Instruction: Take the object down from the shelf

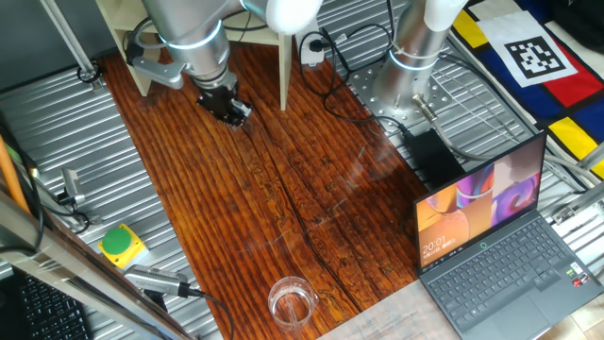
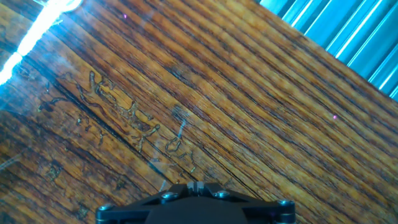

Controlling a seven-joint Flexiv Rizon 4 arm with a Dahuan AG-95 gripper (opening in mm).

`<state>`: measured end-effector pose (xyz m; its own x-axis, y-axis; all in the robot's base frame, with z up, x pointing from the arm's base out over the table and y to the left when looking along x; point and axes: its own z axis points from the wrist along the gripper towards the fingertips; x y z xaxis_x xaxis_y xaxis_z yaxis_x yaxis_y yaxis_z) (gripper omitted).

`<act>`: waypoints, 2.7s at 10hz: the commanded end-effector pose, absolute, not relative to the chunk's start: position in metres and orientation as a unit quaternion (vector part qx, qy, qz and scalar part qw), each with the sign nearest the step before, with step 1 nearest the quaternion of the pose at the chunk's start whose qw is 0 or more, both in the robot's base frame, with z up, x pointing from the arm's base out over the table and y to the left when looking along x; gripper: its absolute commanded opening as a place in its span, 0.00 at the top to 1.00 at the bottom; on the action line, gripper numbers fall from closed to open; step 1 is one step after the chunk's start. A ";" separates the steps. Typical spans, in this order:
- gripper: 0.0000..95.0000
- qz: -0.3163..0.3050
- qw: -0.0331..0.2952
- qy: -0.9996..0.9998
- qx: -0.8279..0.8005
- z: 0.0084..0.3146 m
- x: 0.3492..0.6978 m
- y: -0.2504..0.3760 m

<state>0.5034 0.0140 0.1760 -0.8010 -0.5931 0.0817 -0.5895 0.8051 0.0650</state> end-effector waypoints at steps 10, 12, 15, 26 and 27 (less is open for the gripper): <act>1.00 0.003 0.081 -0.948 0.308 0.177 0.501 0.014; 1.00 0.022 0.090 -0.941 0.327 0.177 0.501 0.014; 1.00 0.029 0.085 -0.940 0.329 0.177 0.501 0.014; 1.00 -0.024 0.063 -0.907 0.415 0.186 0.504 0.000; 0.80 -0.027 0.062 -0.904 0.423 0.198 0.508 -0.024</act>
